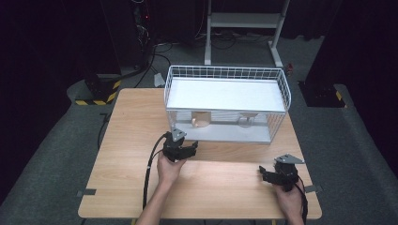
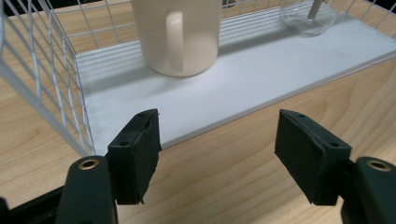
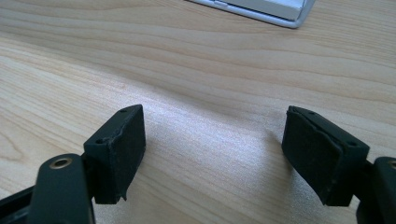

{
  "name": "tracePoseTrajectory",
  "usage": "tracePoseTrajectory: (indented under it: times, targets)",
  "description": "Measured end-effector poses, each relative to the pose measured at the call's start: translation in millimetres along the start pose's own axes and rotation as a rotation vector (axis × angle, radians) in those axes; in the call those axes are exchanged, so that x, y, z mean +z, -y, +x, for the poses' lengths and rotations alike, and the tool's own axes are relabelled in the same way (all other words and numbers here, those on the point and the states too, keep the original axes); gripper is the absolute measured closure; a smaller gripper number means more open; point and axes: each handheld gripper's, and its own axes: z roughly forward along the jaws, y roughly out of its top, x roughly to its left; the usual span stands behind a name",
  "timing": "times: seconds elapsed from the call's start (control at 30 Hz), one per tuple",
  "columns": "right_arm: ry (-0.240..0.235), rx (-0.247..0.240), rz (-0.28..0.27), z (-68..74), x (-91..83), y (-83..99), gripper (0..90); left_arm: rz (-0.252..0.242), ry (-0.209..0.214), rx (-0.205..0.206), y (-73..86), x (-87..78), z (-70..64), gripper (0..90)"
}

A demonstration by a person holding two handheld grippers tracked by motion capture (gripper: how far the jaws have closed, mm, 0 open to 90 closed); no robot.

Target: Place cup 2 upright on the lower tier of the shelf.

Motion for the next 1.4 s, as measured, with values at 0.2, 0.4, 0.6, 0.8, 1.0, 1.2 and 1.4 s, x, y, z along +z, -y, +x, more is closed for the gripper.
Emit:
tracePoseTrajectory:
  times: [0.2,0.4,0.6,0.8,1.0,1.2,1.4]
  targets:
    - [0.0,0.003,0.001,0.2,0.0,0.0,22.0,-0.015,0.012,-0.024,7.6,-10.6,0.6,31.1]
    - [0.0,0.003,0.001,0.2,-0.1,0.0,22.0,-0.013,0.021,-0.031,15.5,-16.0,1.3,31.0]
    - [0.0,0.0,0.0,0.0,0.0,0.0,22.0,-0.01,0.027,-0.047,24.4,-21.9,2.3,31.0]
    - [0.0,0.0,0.0,0.0,0.0,0.0,22.0,-0.014,0.015,-0.056,33.6,-27.5,2.9,30.7]
    - [0.0,0.0,0.0,0.0,0.0,0.0,22.0,-0.004,0.009,-0.065,43.4,-30.7,3.5,30.6]
    - [0.0,-0.001,0.0,0.0,0.0,0.0,22.0,0.02,-0.01,-0.066,56.7,-30.1,4.1,30.6]
    - [0.0,0.0,0.0,0.0,0.0,0.0,22.0,0.056,-0.035,-0.065,68.3,-27.9,6.1,30.3]
